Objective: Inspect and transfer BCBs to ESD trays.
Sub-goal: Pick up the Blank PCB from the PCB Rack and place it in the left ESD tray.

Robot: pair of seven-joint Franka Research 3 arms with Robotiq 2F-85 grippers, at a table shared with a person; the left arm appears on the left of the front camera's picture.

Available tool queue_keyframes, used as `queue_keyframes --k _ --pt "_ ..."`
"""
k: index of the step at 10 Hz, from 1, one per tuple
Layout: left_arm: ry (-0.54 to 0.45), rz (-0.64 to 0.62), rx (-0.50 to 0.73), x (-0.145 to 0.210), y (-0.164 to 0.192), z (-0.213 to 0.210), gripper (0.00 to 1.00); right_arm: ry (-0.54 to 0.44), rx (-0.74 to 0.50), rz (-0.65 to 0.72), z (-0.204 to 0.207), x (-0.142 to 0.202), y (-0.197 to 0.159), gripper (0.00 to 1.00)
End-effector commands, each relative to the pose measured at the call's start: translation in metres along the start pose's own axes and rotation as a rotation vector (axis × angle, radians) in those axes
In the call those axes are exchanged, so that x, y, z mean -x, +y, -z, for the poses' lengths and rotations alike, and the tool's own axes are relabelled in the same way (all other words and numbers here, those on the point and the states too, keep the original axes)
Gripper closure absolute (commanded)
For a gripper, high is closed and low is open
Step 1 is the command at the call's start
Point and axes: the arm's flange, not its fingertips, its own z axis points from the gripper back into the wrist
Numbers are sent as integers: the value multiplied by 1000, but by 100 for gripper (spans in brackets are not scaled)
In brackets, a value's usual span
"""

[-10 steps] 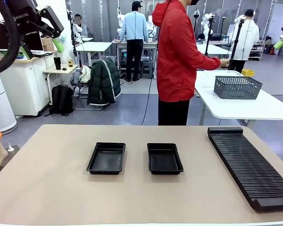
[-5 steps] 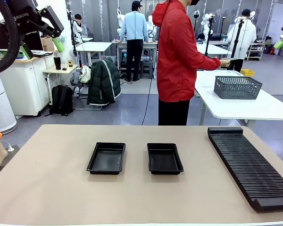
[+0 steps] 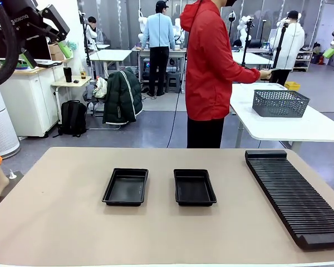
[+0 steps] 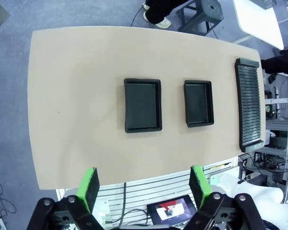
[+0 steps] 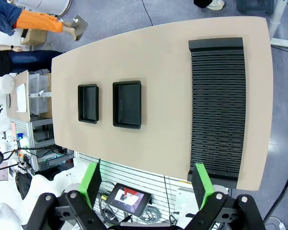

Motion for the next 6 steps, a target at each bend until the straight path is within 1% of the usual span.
queue_keyframes --k 1,4,6 --pt "-14 5 75 2 16 7 0 1 -6 -1 1 2 0 0" --pt "2 2 143 -7 28 7 0 1 -6 -1 1 2 0 0" --pt "22 6 155 -11 32 5 0 1 -6 -1 1 2 0 0"
